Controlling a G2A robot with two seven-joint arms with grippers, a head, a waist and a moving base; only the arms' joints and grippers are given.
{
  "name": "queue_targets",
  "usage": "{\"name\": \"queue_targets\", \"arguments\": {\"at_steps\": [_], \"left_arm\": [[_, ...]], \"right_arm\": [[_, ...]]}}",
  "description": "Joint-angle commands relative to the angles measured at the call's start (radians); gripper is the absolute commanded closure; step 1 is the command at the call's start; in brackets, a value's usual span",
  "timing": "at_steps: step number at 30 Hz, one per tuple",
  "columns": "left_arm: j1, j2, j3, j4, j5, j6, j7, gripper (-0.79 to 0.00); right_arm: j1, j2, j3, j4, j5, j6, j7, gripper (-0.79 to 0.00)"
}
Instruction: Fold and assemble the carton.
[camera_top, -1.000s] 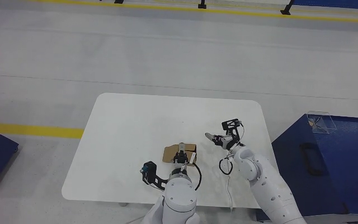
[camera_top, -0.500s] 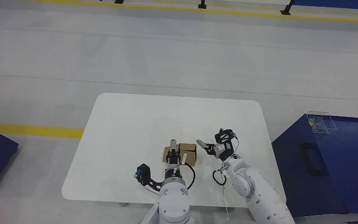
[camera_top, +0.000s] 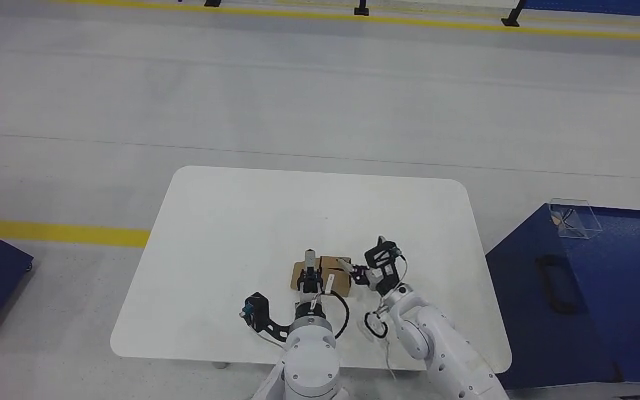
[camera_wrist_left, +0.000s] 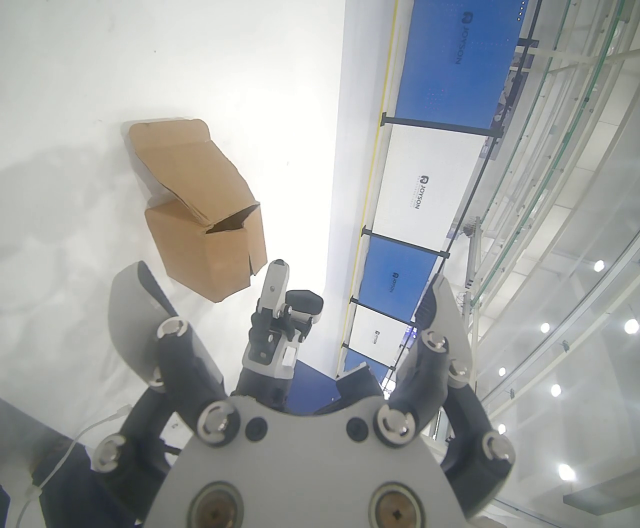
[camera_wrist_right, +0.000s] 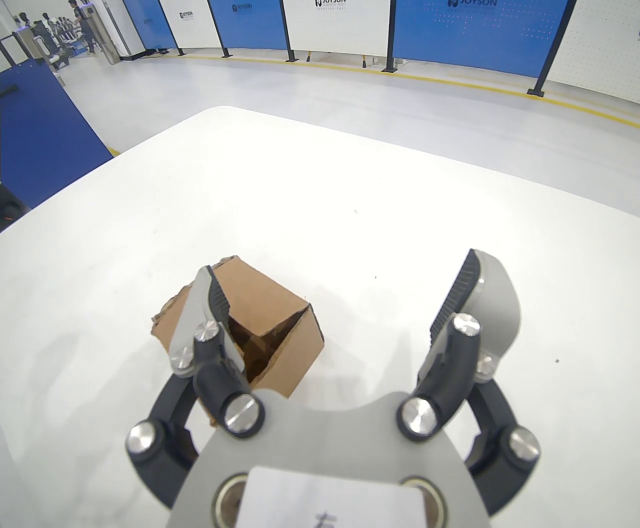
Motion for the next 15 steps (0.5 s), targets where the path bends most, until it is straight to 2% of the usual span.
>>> {"name": "queue_targets", "arguments": {"at_steps": [1,15], "left_arm": [[0.0,0.0,0.0,0.0,0.0,0.0,0.0,-0.785],[0.0,0.0,0.0,0.0,0.0,0.0,0.0,-0.785]], "right_arm": [[0.006,-0.004,-0.006,0.014,-0.002,0.003,-0.006,-0.785],[0.027,-0.017,-0.017,0.064,-0.005,0.032,0.009,-0.785]]}}
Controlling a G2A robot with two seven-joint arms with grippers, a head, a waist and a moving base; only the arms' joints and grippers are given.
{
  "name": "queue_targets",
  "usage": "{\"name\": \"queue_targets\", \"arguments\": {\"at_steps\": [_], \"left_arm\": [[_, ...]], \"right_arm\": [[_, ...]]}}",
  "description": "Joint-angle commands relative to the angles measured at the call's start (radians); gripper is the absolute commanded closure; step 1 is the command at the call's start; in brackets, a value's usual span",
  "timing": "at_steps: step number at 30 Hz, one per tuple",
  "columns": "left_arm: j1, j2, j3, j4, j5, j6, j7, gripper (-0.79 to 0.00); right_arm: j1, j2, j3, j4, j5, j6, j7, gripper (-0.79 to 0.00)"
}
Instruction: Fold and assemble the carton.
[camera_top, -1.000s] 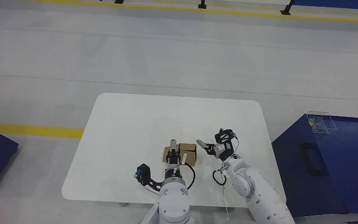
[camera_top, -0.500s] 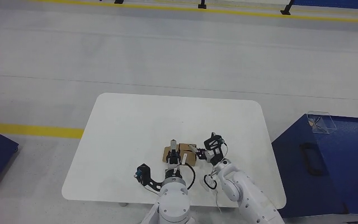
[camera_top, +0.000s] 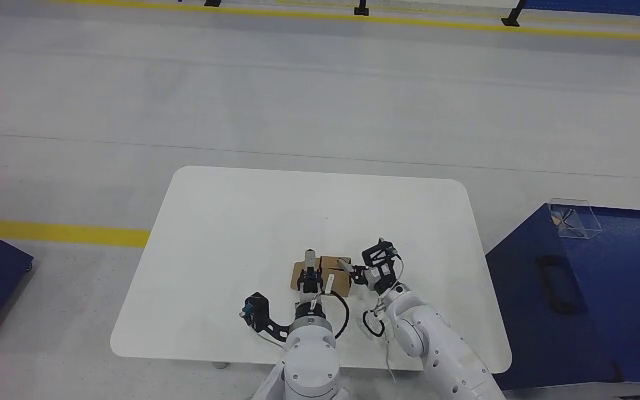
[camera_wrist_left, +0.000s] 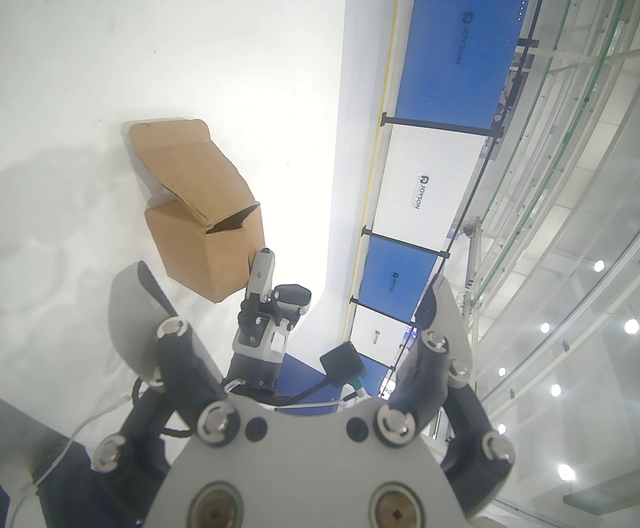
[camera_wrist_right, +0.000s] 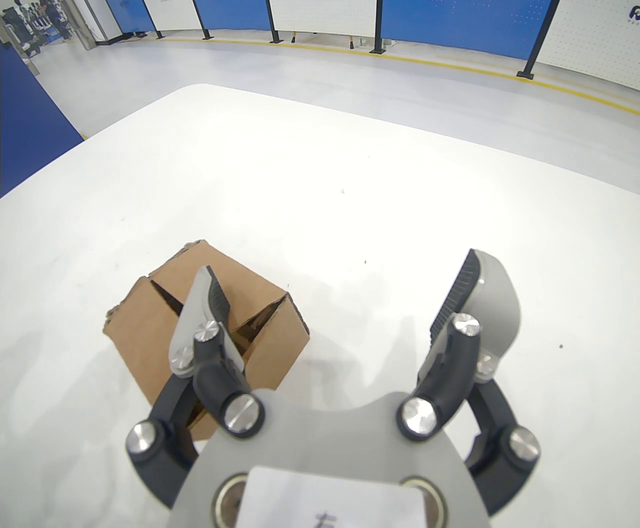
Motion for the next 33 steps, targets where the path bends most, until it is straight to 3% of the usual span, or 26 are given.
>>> {"name": "queue_targets", "arguments": {"at_steps": [1,6,16,21,27,33], "left_arm": [[0.0,0.0,0.0,0.0,0.0,0.0,0.0,-0.785],[-0.002,0.001,0.0,-0.004,0.003,-0.025,-0.021,-0.785],[-0.024,0.003,-0.054,0.247,0.053,-0.337,-0.159,-0.785],[-0.018,-0.001,-0.084,0.306,-0.022,-0.431,-0.219,-0.785],[-0.016,-0.006,-0.11,0.359,-0.038,-0.545,-0.215,-0.785],[-0.053,-0.014,-0.13,0.458,-0.036,-0.601,-0.207,-0.785]], "right_arm": [[0.0,0.0,0.0,0.0,0.0,0.0,0.0,-0.785],[0.0,0.0,0.0,0.0,0.0,0.0,0.0,-0.785],[0.0,0.0,0.0,0.0,0.0,0.0,0.0,-0.785],[0.0,0.0,0.0,0.0,0.0,0.0,0.0,-0.785],[0.0,0.0,0.0,0.0,0.0,0.0,0.0,-0.785],[0.0,0.0,0.0,0.0,0.0,0.0,0.0,-0.785]]}}
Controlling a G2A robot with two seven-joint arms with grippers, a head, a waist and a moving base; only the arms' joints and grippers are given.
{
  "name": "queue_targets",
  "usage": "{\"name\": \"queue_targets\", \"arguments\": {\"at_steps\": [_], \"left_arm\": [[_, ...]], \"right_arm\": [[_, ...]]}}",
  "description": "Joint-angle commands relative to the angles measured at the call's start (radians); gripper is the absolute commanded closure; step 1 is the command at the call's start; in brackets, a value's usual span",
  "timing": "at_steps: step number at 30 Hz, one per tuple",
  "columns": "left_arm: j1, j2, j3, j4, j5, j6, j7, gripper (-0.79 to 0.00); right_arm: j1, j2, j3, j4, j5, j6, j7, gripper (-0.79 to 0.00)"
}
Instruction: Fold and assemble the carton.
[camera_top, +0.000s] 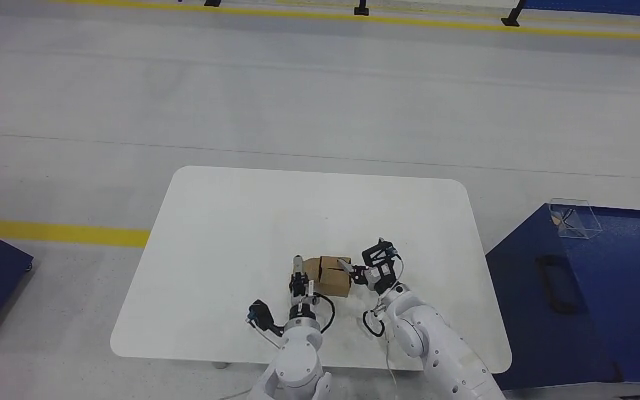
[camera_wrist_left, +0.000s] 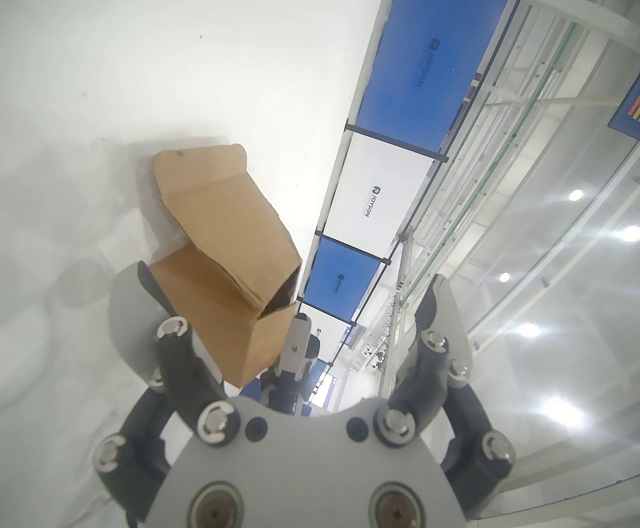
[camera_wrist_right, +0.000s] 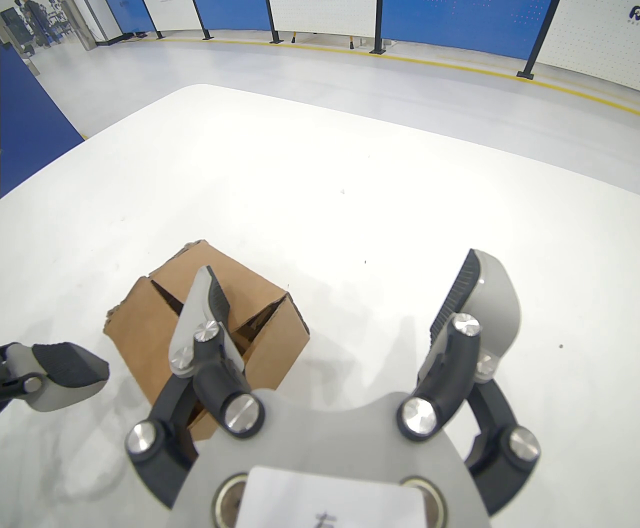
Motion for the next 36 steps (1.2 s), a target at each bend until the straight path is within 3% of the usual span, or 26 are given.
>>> {"name": "queue_targets", "arguments": {"at_steps": [1,13,29,36], "left_arm": [[-0.009,-0.002,-0.002,0.028,0.004,-0.026,-0.001,-0.785],[-0.049,-0.013,0.007,0.195,0.138,-0.242,0.012,-0.785],[-0.153,-0.051,0.027,0.43,0.229,-0.364,0.125,-0.785],[-0.179,-0.065,0.017,0.495,0.238,-0.534,0.149,-0.785]], "right_arm": [[0.0,0.0,0.0,0.0,0.0,0.0,0.0,-0.785],[0.0,0.0,0.0,0.0,0.0,0.0,0.0,-0.785],[0.0,0.0,0.0,0.0,0.0,0.0,0.0,-0.785],[0.0,0.0,0.0,0.0,0.0,0.0,0.0,-0.785]]}}
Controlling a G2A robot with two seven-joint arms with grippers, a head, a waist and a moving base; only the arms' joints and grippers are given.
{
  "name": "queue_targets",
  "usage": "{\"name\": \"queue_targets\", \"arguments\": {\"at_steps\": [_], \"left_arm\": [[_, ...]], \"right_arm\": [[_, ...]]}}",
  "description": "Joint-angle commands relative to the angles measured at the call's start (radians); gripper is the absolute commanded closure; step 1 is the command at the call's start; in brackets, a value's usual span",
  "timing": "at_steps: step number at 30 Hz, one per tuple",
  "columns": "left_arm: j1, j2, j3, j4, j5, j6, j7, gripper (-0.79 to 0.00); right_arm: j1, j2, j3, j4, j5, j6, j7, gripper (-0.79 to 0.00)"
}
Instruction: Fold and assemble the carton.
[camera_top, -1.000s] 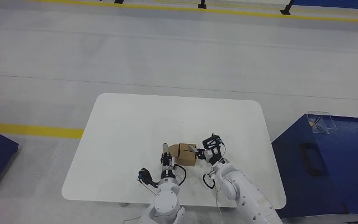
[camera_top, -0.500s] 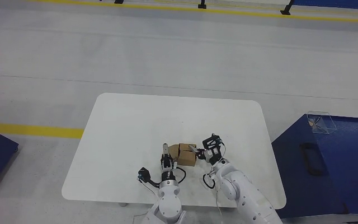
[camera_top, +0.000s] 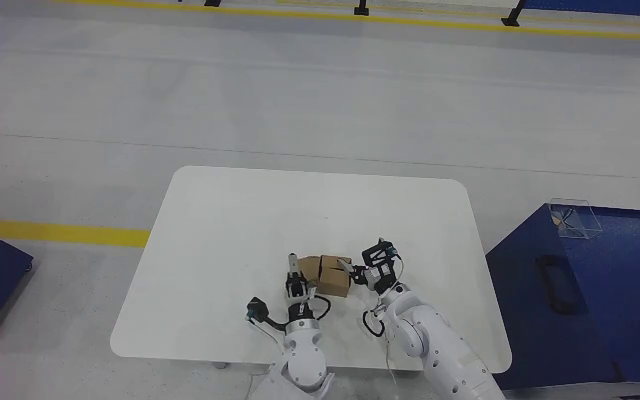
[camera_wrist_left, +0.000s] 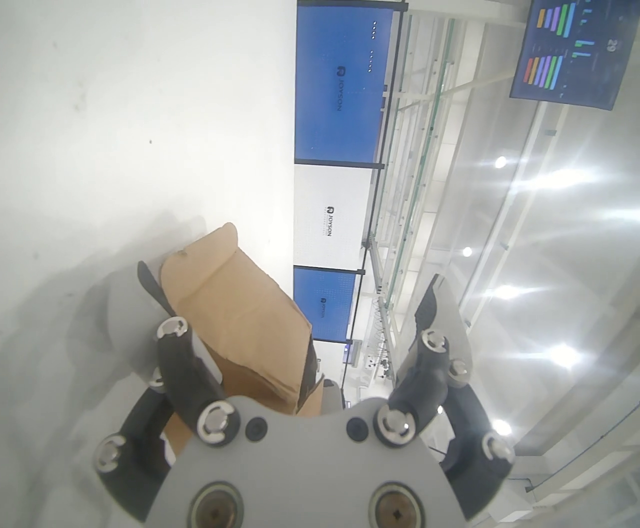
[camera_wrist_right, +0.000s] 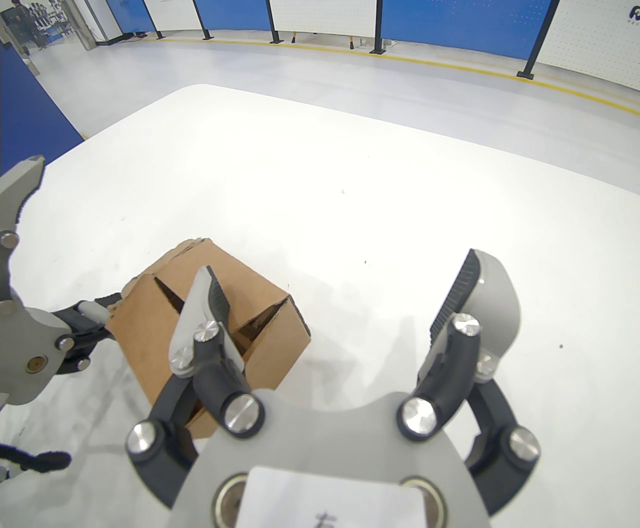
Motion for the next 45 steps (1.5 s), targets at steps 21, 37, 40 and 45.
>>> {"name": "queue_targets", "arguments": {"at_steps": [21,37,40,45], "left_arm": [[0.045,-0.017,-0.018,-0.09,0.172,-0.142,0.017,-0.785],[0.053,-0.011,-0.094,-0.157,0.044,0.094,-0.114,-0.785],[0.018,-0.008,-0.113,-0.117,0.063,0.159,-0.138,-0.785],[-0.034,-0.014,-0.122,-0.052,0.057,0.181,-0.156,-0.785]], "right_arm": [[0.0,0.0,0.0,0.0,0.0,0.0,0.0,-0.785],[0.0,0.0,0.0,0.0,0.0,0.0,0.0,-0.785],[0.0,0.0,0.0,0.0,0.0,0.0,0.0,-0.785],[-0.009,0.001,0.006,-0.011,-0.003,0.001,0.006,-0.785]]}}
